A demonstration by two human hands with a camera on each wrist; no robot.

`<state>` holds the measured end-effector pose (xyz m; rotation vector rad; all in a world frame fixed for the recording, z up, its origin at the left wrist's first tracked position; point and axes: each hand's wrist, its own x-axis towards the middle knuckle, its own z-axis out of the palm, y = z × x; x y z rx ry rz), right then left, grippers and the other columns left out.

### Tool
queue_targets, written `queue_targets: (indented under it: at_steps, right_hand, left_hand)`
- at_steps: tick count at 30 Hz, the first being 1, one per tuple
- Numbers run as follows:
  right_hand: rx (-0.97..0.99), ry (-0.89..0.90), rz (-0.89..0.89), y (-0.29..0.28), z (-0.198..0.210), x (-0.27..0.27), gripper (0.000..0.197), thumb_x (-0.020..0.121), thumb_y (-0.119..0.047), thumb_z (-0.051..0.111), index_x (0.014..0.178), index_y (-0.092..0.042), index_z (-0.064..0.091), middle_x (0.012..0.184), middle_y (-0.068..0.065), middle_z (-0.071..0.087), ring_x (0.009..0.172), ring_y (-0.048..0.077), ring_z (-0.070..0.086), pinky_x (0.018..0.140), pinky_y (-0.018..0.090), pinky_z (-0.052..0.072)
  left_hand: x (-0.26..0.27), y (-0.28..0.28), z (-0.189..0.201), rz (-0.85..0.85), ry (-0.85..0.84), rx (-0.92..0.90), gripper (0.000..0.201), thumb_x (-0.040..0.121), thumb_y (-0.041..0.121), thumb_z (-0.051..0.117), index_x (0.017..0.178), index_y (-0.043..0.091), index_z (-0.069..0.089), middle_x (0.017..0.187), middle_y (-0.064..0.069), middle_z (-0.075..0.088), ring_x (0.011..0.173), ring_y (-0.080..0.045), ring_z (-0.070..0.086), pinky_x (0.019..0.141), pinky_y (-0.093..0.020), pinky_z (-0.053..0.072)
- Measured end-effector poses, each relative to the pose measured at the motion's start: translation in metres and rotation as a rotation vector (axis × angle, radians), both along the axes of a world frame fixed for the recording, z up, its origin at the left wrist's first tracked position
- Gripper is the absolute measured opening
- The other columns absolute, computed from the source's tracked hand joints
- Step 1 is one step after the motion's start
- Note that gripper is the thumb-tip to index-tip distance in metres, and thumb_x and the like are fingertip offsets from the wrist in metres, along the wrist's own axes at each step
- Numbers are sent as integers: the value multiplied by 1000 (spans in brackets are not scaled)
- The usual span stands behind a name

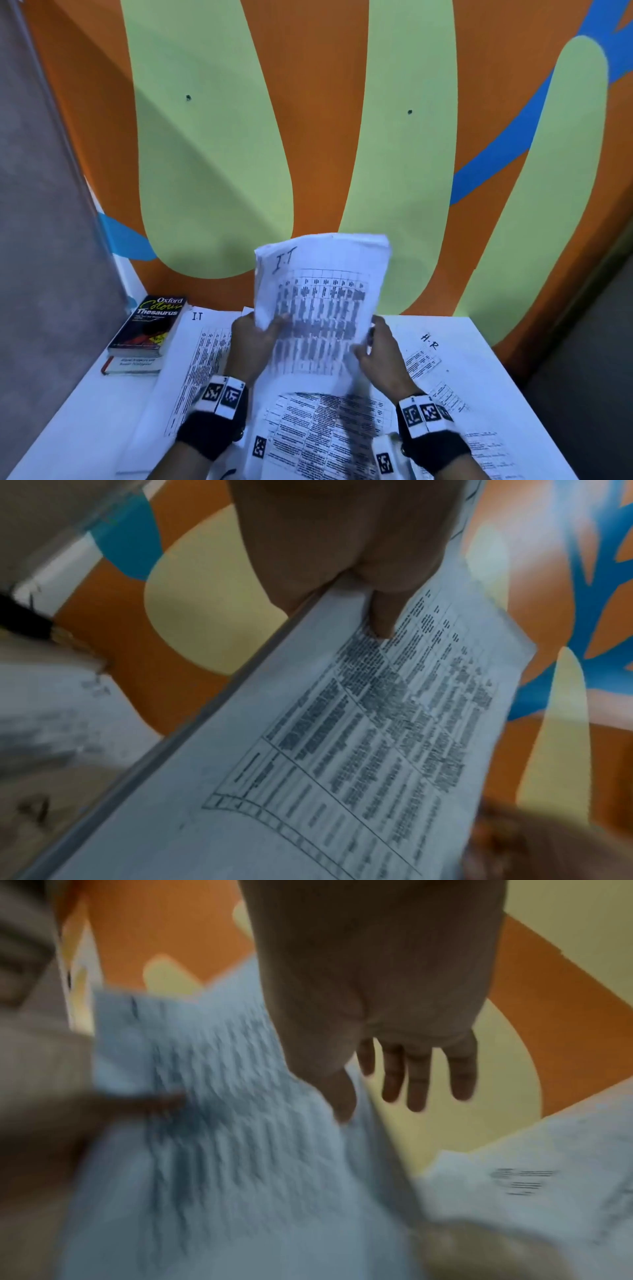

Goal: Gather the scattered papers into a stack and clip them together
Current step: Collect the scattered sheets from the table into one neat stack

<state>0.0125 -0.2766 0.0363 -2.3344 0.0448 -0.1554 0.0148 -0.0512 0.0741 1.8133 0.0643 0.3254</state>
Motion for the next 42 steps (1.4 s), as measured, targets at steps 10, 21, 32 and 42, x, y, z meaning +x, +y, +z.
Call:
queue_targets:
  at_steps: [10, 21, 32, 42]
  right_hand:
    - [-653, 436, 92, 16, -79, 8, 56, 76, -30, 65, 126, -21, 41, 131, 9, 44, 122, 32, 40, 97, 55, 35]
    - [-220, 151, 50, -38, -20, 0, 16, 79, -7, 56, 70, -20, 56, 74, 7, 63, 70, 24, 57, 61, 29, 44]
    - [-507, 452, 179, -163, 54, -60, 9, 86, -14, 62, 92, -12, 68, 99, 6, 68, 97, 21, 60, 75, 19, 45]
    - [-828, 482, 277, -148, -61, -77, 36, 69, -26, 65, 103, -20, 56, 116, 6, 46, 105, 30, 50, 68, 34, 43]
  left_hand:
    - [-7, 67, 34, 351, -196, 59, 52, 80, 17, 73, 47, 16, 33, 47, 0, 36, 31, -5, 28, 44, -24, 24]
    - [-22, 62, 37, 411, -218, 4, 43, 80, 33, 73, 61, 15, 39, 58, -1, 42, 54, -10, 36, 58, -29, 31]
    - [-5, 53, 29, 462, -145, -10, 45, 79, 45, 71, 88, 9, 45, 88, -12, 50, 80, -18, 47, 60, -27, 36]
    - [-6, 43, 27, 441, -65, -17, 46, 79, 41, 72, 78, 18, 32, 84, -7, 35, 78, -18, 34, 66, -32, 30]
